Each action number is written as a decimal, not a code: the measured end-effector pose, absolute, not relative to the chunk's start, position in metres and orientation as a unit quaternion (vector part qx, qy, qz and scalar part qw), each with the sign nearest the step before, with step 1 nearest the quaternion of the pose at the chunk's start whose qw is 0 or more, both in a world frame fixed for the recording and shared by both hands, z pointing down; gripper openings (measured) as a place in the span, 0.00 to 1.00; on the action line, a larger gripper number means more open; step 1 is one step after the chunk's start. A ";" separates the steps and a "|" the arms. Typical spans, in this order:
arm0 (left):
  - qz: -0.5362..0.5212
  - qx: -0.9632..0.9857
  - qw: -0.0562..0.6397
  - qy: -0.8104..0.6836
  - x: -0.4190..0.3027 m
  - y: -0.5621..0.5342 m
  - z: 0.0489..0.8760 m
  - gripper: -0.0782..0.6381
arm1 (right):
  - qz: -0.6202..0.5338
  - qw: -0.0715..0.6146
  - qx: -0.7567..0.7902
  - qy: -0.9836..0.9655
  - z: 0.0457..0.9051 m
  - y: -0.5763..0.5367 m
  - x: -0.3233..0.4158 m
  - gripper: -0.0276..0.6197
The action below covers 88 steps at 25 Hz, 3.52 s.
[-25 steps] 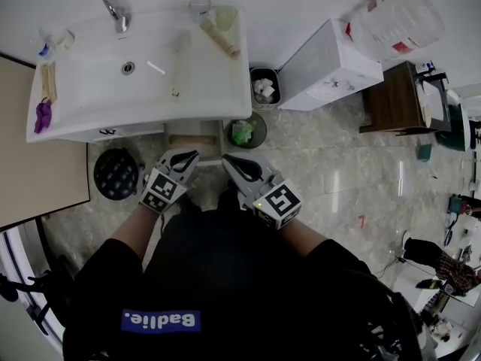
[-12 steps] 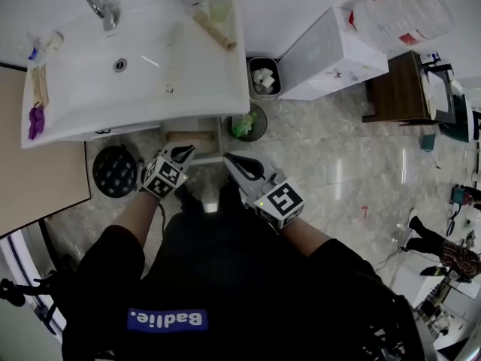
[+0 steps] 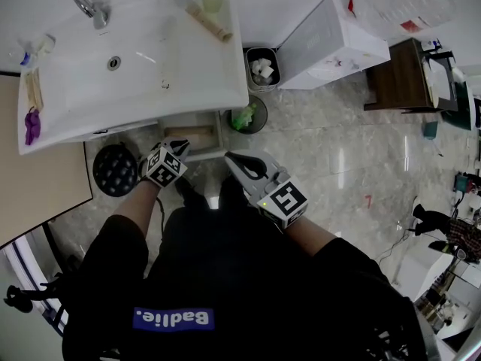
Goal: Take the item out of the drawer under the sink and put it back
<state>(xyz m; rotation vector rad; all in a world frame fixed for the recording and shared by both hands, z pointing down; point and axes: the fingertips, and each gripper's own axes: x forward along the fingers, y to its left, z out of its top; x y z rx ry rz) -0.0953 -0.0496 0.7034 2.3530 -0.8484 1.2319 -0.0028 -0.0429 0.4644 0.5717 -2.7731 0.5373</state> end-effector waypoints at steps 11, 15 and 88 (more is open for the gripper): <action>0.511 0.807 0.155 -0.253 -0.105 -0.054 0.760 0.18 | 0.186 0.139 0.210 -0.950 0.480 -0.041 0.006 0.04; 0.529 0.799 0.153 -0.240 -0.105 -0.059 0.778 0.23 | 0.187 0.138 0.221 -0.947 0.486 -0.044 0.015 0.04; 0.561 0.797 0.051 -0.217 -0.096 -0.063 0.761 0.17 | 0.200 0.119 0.254 -0.939 0.482 -0.059 0.026 0.04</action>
